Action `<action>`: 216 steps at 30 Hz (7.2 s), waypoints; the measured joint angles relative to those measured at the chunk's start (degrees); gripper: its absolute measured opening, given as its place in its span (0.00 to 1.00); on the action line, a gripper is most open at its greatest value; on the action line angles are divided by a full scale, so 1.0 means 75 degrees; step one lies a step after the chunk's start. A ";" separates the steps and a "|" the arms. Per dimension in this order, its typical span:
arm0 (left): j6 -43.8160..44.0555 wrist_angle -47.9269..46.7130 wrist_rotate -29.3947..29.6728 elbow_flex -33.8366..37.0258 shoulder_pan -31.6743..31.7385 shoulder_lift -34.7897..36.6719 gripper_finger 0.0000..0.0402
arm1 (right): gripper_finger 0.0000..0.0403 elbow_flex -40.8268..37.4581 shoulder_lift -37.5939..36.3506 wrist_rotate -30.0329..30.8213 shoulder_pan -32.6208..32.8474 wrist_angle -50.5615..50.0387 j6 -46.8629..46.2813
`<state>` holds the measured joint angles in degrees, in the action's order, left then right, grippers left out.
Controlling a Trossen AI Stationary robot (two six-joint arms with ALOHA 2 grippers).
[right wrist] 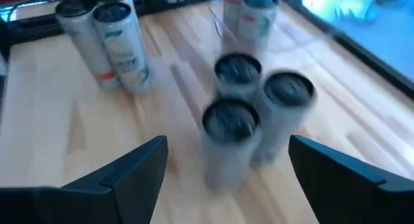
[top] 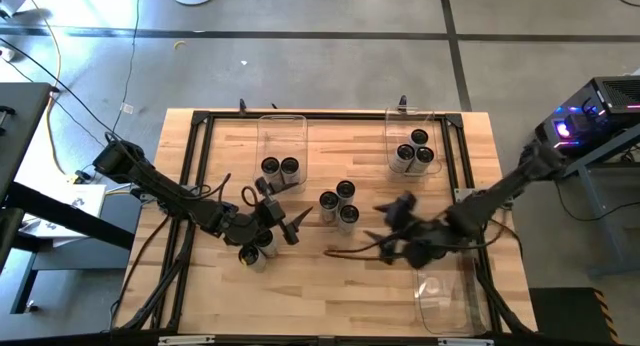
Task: Sort soda cans
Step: Put the white-blue soda can into the bottom transparent bin
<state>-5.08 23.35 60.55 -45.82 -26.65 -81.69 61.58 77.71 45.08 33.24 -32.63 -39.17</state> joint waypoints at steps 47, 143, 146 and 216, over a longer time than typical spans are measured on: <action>-0.0128 0.2535 -0.5760 0.0003 0.0575 -0.1565 0.85 | 0.60 -0.0320 -0.0085 -0.2021 0.0573 0.3214 0.4297; 0.0860 0.2857 -0.5779 -0.1023 0.1209 -0.3258 0.91 | 0.59 0.2774 0.0049 -0.2215 0.5216 -0.6163 -0.7708; 0.0860 0.2859 -0.5782 -0.1023 0.1221 -0.3258 0.91 | 0.59 0.2216 0.0049 -0.2294 0.5495 -0.6163 -0.8300; 0.1052 0.3669 -0.5981 -0.1017 0.1422 -0.3267 0.91 | 0.79 -0.1325 0.0046 -0.1531 0.7250 -0.7645 -1.0744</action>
<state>2.81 50.87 15.70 -53.45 -15.99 -106.19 51.64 78.06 33.60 87.61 -89.97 -119.74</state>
